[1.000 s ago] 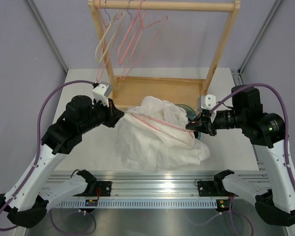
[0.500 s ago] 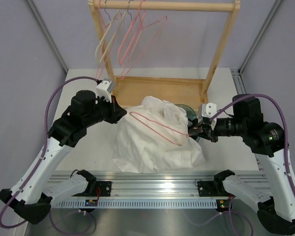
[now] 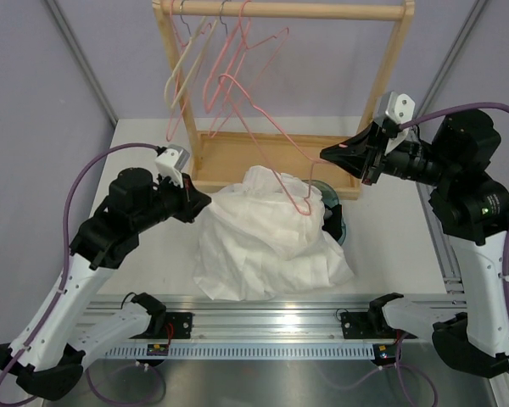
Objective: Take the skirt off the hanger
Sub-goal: Remove the skirt from the hanger, then place the hanger at the clothesline.
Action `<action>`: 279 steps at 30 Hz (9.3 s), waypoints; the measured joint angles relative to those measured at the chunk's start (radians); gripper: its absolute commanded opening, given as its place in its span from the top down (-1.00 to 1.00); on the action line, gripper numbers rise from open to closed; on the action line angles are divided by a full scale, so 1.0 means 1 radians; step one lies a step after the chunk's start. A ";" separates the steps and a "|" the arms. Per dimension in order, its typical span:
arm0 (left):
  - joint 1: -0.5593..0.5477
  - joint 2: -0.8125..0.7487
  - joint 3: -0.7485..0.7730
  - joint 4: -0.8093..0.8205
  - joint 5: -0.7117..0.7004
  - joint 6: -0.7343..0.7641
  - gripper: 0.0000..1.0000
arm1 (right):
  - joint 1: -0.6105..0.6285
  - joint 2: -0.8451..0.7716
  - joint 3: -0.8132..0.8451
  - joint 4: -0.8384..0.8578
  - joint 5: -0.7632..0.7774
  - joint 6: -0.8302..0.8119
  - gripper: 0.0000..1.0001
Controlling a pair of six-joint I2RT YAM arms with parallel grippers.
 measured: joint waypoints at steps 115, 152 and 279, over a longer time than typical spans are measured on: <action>-0.545 0.669 0.369 0.487 -0.230 1.229 0.66 | 0.041 -0.068 0.014 -0.647 0.515 -0.997 1.00; -0.356 0.274 -0.008 0.378 0.045 0.643 1.00 | 0.005 -0.039 0.072 -0.441 0.257 -0.465 -0.99; -0.193 -0.464 -0.518 0.216 -0.290 -0.040 -0.98 | -0.213 0.360 0.042 0.014 0.608 0.223 -0.14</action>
